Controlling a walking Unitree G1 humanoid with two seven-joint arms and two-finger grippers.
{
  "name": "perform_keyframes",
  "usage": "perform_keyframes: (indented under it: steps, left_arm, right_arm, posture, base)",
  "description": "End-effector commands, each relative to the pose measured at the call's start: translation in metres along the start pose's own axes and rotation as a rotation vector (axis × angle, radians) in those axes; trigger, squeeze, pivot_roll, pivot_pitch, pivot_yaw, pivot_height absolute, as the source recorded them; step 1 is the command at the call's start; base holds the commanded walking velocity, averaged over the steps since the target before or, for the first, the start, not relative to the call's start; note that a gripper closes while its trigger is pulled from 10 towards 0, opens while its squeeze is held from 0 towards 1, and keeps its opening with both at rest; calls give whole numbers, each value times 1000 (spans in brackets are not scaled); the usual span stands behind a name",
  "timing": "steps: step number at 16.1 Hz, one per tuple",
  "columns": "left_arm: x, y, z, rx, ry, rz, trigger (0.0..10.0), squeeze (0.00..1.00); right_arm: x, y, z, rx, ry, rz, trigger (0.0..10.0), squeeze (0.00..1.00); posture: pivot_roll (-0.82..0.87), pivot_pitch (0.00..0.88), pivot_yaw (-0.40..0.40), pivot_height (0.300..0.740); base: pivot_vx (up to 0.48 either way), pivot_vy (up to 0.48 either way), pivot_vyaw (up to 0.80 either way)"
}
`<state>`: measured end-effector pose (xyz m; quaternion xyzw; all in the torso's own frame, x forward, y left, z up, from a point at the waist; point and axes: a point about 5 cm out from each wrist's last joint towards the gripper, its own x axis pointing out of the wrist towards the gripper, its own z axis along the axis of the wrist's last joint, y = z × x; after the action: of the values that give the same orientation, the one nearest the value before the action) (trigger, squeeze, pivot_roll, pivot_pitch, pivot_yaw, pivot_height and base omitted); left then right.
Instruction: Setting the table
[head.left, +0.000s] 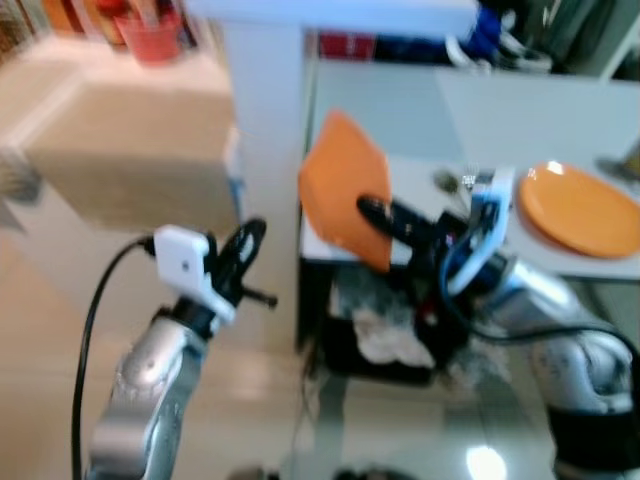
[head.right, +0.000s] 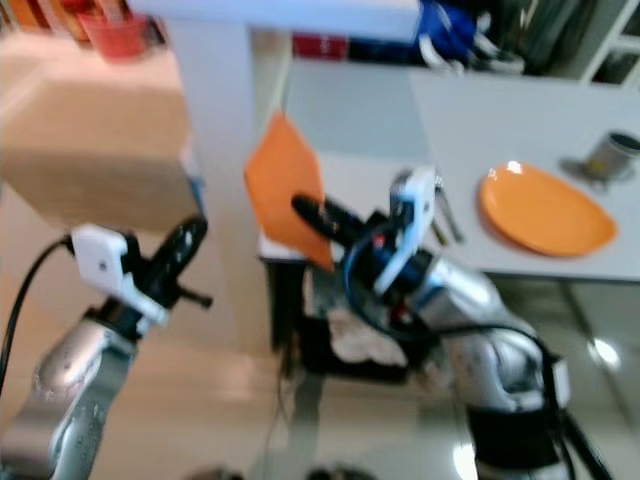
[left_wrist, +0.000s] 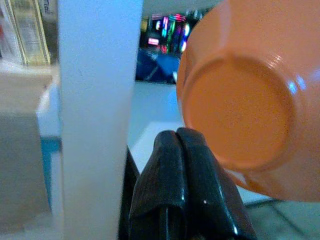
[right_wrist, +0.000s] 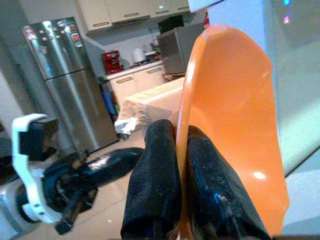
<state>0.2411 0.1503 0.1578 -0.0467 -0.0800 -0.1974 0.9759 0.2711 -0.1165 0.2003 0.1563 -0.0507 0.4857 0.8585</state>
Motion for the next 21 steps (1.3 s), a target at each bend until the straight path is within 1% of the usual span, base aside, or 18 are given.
perform_keyframes:
  steps: [1,2,5,7,9,10,12,14,15,16,17,18,20,21]
  left_arm:
    - [3,-3,3,-1,-16,-17,10000,0]
    - [3,-3,4,-2,-18,-19,10000,0]
    - [6,-6,6,3,-26,-33,10000,0]
    - [8,-7,8,5,-34,-37,10000,0]
    - [11,-8,11,9,-45,-41,10000,0]
    - [13,-8,12,11,-49,-39,10000,0]
    - [17,-9,13,20,-55,-18,10000,0]
    - [21,-4,13,10,-67,49,10000,0]
    - [21,-4,12,20,-54,49,10000,0]
    - [21,-2,13,42,-46,59,10000,0]
    - [22,-2,14,39,-56,65,10000,0]
    - [22,-2,15,36,-61,64,10000,0]
    - [23,-3,16,34,-69,63,10000,0]
    - [24,-4,16,33,-70,62,10000,0]
  right_arm:
    - [0,-4,14,-59,-43,-18,10000,0]
    - [0,-5,15,-66,-44,-27,10000,0]
    - [-1,-22,16,-154,-30,-178,10000,0]
    - [1,-28,19,-189,-47,-246,10000,0]
    - [5,-32,22,-276,-46,-315,10000,0]
    - [7,-32,22,-293,-46,-333,10000,0]
    - [13,-34,21,-351,-46,-388,10000,0]
    - [19,-38,17,-450,6,-473,10000,0]
    - [20,-39,16,-439,16,-477,10000,0]
    - [23,-38,15,-429,29,-470,10000,0]
    - [25,-37,15,-441,29,-465,10000,0]
    - [28,-36,15,-475,28,-461,10000,0]
    - [34,-32,11,-496,37,-433,10000,0]
    - [36,-31,10,-541,48,-440,10000,0]
  posture:
    - [-90,90,3,740]
    - [-90,90,3,740]
    - [-94,92,8,740]
    - [-94,93,8,740]
    - [-94,94,8,740]
    - [-93,94,7,740]
    - [-95,94,8,740]
    - [-95,94,8,740]
    - [-96,94,8,740]
    - [-95,94,7,740]
    - [-95,94,7,740]
    - [-96,95,4,740]
    - [-96,96,1,740]
    - [-98,96,1,740]
  base:
    - [0,-458,0]
    - [0,-458,0]
    - [0,-456,0]
    - [0,-458,0]
    - [0,-458,0]
    - [0,-458,0]
    - [0,-448,0]
    - [0,0,0]
    - [0,0,0]
    - [480,0,-800]
    - [480,0,-800]
    - [480,0,0]
    - [480,0,-800]
    - [480,0,0]
